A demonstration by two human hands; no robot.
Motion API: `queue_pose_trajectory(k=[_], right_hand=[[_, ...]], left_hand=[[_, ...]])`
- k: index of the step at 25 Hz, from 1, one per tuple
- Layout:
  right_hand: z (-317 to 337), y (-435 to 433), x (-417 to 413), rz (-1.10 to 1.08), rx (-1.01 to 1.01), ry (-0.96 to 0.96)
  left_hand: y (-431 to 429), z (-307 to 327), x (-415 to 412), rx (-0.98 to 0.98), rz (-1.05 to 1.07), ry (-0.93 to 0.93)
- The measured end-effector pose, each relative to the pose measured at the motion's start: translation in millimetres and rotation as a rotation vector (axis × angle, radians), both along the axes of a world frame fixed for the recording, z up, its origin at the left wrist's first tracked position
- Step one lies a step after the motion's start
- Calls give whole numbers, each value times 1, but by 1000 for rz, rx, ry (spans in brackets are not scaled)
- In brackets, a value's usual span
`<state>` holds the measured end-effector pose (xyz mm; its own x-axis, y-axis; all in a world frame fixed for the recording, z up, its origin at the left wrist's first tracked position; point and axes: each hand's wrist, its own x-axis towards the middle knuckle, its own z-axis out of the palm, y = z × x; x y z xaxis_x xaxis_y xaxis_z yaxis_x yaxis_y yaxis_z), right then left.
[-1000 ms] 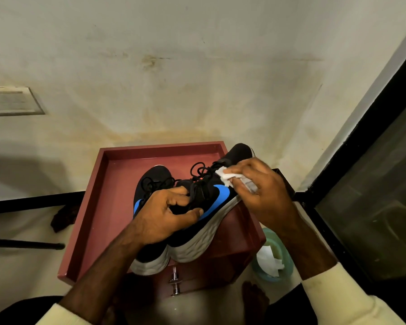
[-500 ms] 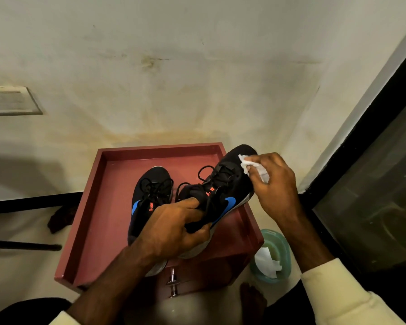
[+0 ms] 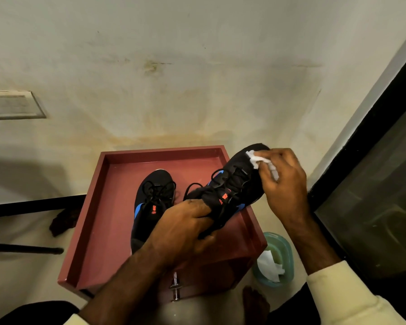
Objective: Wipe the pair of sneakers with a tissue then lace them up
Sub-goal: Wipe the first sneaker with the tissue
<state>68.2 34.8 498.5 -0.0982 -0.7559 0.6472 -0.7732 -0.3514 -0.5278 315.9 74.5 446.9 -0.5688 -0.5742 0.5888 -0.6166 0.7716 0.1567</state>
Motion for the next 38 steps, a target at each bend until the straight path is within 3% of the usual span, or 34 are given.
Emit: queue_pose_trajectory(k=[2, 6, 10, 14, 18, 22, 26, 31, 35, 38], right_hand=[[4, 0, -2, -121, -4, -94], [-5, 4, 3, 59, 11, 47], [4, -3, -13, -130, -57, -55], [-3, 7, 3, 75, -13, 112], [5, -2, -12, -162, -20, -13], [2, 4, 6, 88, 62, 201], [14, -2, -11, -183, 33, 178], [9, 2, 7, 148, 177, 363], [19, -5, -5, -173, 125, 269], [18, -2, 13, 66, 202, 342]], left_hand=[[-3, -1, -2, -53, -35, -37], [-10, -3, -2, -88, -34, -91], [-12, 0, -6, -196, -82, -144], [-18, -6, -4, -205, -56, -271], [-19, -11, -4, -222, -45, -332], [-20, -12, -2, -252, -30, -341], [-19, -12, -4, -272, -60, -332], [-20, -12, -4, -300, -80, -344], [-18, -16, -4, -294, -68, -385], [-21, -18, -3, -262, -62, -389]])
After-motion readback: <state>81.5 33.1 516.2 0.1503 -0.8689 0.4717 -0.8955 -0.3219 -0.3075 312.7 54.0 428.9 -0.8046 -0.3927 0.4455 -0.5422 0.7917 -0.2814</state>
